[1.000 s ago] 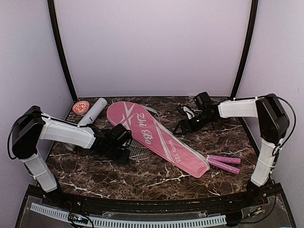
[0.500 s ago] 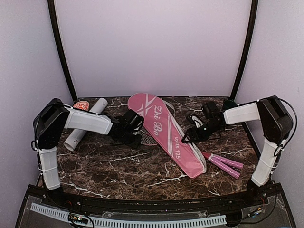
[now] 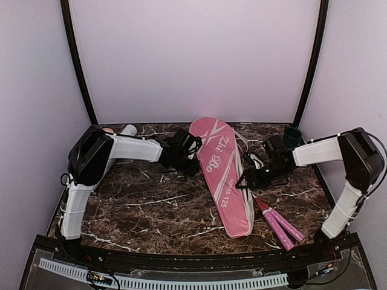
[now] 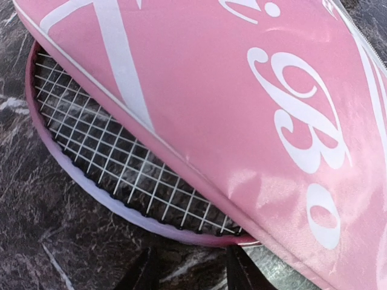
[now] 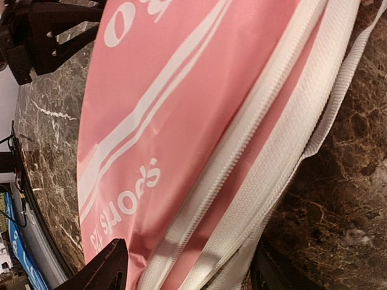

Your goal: Pack up the badminton gear

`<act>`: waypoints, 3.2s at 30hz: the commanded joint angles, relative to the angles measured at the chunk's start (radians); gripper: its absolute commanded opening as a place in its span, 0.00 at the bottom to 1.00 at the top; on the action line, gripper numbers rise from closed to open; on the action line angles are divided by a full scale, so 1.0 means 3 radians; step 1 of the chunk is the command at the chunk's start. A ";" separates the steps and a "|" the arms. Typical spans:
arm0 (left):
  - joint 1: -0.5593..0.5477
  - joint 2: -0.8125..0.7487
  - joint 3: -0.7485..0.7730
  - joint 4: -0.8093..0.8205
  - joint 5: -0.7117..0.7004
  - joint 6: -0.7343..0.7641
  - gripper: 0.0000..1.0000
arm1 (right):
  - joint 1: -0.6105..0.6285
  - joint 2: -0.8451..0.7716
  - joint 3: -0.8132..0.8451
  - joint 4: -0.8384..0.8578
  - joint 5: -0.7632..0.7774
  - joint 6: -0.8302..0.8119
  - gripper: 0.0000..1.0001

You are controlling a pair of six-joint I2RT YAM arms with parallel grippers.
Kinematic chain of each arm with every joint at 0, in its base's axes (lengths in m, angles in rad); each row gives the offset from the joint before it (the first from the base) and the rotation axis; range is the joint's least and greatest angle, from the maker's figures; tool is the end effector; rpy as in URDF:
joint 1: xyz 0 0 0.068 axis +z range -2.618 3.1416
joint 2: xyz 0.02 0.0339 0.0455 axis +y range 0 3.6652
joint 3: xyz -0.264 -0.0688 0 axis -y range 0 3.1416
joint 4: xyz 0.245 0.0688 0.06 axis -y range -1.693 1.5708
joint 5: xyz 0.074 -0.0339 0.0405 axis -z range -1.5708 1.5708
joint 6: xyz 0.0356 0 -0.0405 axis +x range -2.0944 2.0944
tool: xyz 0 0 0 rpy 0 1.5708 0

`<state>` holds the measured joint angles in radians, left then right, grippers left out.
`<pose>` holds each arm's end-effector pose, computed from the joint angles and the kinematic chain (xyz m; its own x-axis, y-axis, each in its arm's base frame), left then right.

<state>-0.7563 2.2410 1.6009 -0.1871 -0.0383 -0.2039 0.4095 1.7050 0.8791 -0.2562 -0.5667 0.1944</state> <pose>0.3577 -0.3356 0.1415 -0.6593 0.3439 -0.6686 0.5447 0.8315 -0.1095 0.2808 0.1427 0.1438 -0.9042 -0.2148 -0.3691 -0.4000 0.7288 0.5558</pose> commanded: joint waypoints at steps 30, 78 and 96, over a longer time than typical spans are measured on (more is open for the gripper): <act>0.0124 -0.1518 -0.1090 0.0126 0.0053 0.0044 0.61 | -0.0438 0.0874 0.1238 0.0442 0.0271 0.0473 0.26; 0.0080 -0.2095 -0.1713 0.0179 0.0462 -0.0309 0.57 | 0.0714 0.0829 0.1250 0.1575 -0.0441 0.1242 0.00; -0.0001 -0.2389 -0.2197 0.0277 0.0310 -0.0514 0.58 | 0.1140 0.1363 0.1832 0.1657 -0.0481 0.1395 0.00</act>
<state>-0.7555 1.5349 0.9630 -0.1215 0.0689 -0.3370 0.7395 2.1078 1.3888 0.1871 -0.6903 0.6003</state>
